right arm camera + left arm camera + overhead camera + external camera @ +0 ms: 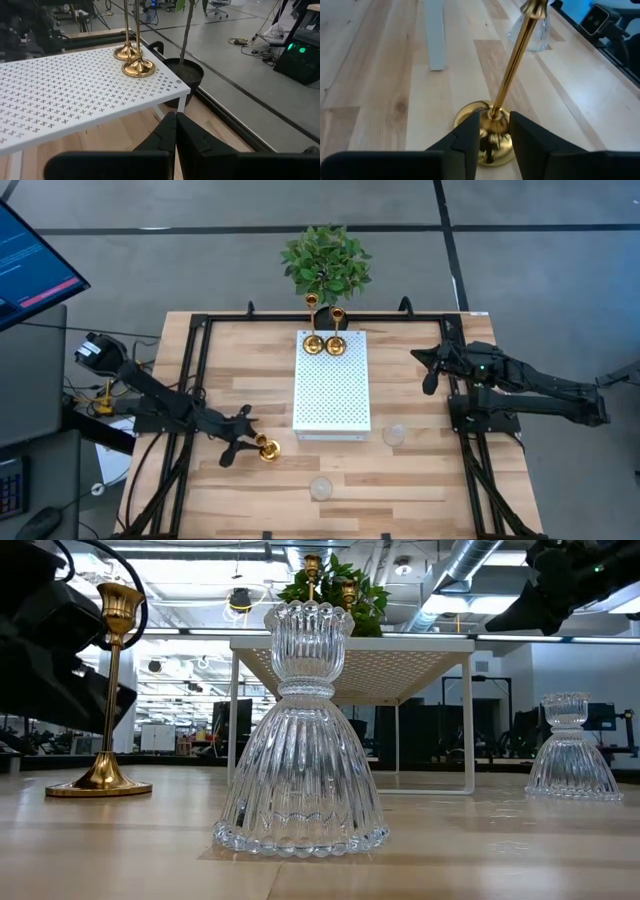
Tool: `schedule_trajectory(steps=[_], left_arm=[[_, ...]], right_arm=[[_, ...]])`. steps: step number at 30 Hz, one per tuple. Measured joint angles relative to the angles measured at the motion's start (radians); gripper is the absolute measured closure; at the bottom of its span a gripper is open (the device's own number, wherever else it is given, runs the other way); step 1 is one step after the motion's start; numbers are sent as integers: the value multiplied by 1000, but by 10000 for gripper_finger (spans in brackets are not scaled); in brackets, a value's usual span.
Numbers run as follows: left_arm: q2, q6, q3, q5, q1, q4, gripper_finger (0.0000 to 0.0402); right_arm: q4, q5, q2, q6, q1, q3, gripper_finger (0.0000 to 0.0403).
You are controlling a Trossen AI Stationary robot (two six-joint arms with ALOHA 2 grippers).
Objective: Pick & Place candle stick holders
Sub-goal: Align the gold candle holder with the other gold candle holders on the shelf
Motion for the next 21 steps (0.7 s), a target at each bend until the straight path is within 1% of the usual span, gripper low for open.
schedule_trajectory(steps=[4,12,14,21], left_arm=[[79,0,0,0,0,89,285],[230,0,0,4,0,279,288],[263,0,6,13,0,295,289],[370,0,84,14,0,299,289]], right_arm=[[-2,0,0,3,0,0,403],[-5,0,0,3,0,0,403],[-8,0,0,3,0,0,403],[-16,0,0,3,0,0,403]])
